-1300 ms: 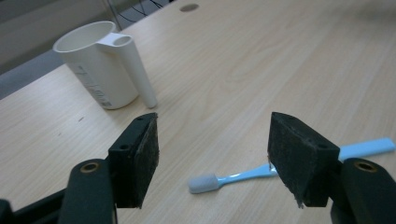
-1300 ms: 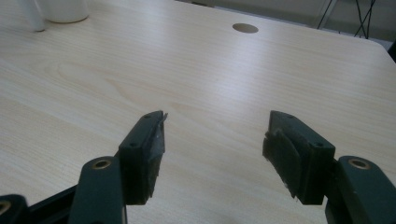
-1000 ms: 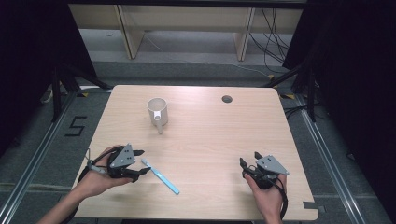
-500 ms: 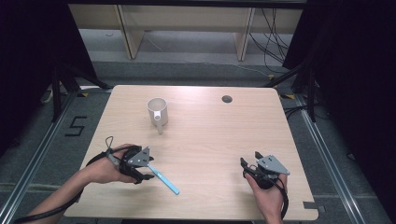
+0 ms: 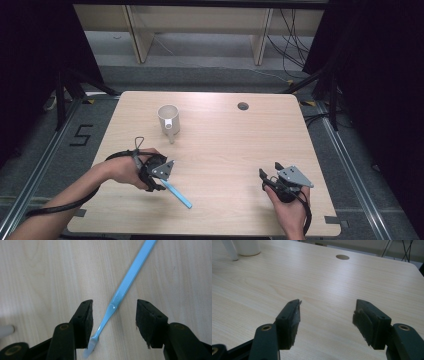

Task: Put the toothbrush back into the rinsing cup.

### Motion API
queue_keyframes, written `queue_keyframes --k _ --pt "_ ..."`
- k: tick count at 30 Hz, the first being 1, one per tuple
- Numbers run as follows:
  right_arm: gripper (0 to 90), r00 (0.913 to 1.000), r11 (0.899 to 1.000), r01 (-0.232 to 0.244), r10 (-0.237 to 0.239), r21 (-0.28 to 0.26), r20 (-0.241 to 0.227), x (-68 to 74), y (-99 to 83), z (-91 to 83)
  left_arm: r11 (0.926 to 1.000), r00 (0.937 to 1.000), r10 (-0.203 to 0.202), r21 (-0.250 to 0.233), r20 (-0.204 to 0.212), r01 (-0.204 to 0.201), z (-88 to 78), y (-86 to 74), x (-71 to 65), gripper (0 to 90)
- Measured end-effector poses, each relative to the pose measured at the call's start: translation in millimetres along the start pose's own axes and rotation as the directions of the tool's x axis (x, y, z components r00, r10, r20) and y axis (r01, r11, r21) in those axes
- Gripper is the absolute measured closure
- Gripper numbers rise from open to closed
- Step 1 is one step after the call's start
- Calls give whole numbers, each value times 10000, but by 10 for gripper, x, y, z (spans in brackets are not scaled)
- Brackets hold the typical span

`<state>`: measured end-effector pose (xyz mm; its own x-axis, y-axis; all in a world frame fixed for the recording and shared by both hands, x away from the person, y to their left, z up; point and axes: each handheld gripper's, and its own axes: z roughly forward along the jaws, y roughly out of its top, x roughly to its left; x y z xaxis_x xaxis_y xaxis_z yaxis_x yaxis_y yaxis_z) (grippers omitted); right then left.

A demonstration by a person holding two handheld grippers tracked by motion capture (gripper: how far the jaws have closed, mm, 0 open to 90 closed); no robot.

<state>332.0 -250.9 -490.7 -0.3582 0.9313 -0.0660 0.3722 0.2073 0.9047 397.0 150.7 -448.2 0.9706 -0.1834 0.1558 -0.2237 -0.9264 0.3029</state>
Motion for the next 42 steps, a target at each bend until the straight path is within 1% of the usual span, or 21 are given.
queue_keyframes --k 2,3,4,5,7,9,10,11,12,14,16,19,21,26,28,30,31,33,38,41,42 --pt "386 9990 9990 -439 440 125 -87 39 -5 -6 9998 9998 155 152 115 -157 59 26 12 486" --pt "386 10000 10000 -22 22 1 -31 12 -3 -1 9994 9996 233 235 148 -237 82 38 18 488" --pt "386 9997 9998 -212 213 69 -140 26 0 -4 9992 9994 294 260 174 -298 103 50 21 489" --pt "386 9996 9997 -224 225 83 -148 28 2 -6 9989 9991 378 275 209 -384 118 59 24 490" --pt "386 10000 10000 38 -38 -15 -44 13 6 -5 9986 9983 469 217 348 -477 153 72 22 494" --pt "386 10000 10000 28 -28 -4 -44 14 7 -4 9979 9976 567 275 391 -578 167 77 21 499" --pt "385 9998 9998 -153 155 134 -133 30 0 -1 9976 9971 612 281 462 -626 187 79 18 502" --pt "385 9998 9998 -143 144 105 -102 29 2 0 9970 9965 675 348 502 -693 201 80 17 503" --pt "386 9993 9992 -346 349 193 -112 46 1 -2 9937 9934 939 556 656 -976 233 88 23 503" --pt "385 9994 9994 -314 316 143 -125 47 7 3 9914 9909 1118 597 755 -1164 243 98 43 505" --pt "385 9999 10000 48 -48 4 -136 29 13 8 9903 9901 1199 619 729 -1245 248 111 65 514" --pt "385 9999 10000 92 -93 -32 -102 29 13 6 9869 9868 1386 718 833 -1447 281 121 68 536" --pt "385 9998 9998 179 -179 -9 -77 24 12 10 9866 9861 1387 730 915 -1456 297 120 61 549" --pt "385 9999 10000 78 -78 14 -89 32 14 8 9808 9799 1657 849 1107 -1754 348 124 54 588" --pt "385 9999 9999 142 -142 10 -75 25 11 12 9737 9752 1870 1090 1183 -1999 347 128 53 600" --pt "385 9997 9998 -165 166 98 -175 39 14 9 9660 9697 2052 1316 1322 -2224 355 132 50 605" --pt "385 9997 9998 -194 195 99 -163 37 16 7 9619 9671 2157 1411 1352 -2342 362 134 50 606" --pt "385 10000 10000 -20 19 -30 -82 22 18 9 9551 9631 2316 1561 1370 -2518 380 142 53 609" --pt "385 10000 10000 33 -32 79 -70 19 14 3 9503 9576 2475 1556 1476 -2696 387 168 70 631" --pt "385 9999 9999 -40 41 96 -98 26 16 5 9501 9566 2435 1587 1602 -2684 385 173 81 647" --pt "385 9999 9999 -31 32 98 -105 25 16 6 9532 9573 2321 1556 1723 -2591 389 167 99 653"
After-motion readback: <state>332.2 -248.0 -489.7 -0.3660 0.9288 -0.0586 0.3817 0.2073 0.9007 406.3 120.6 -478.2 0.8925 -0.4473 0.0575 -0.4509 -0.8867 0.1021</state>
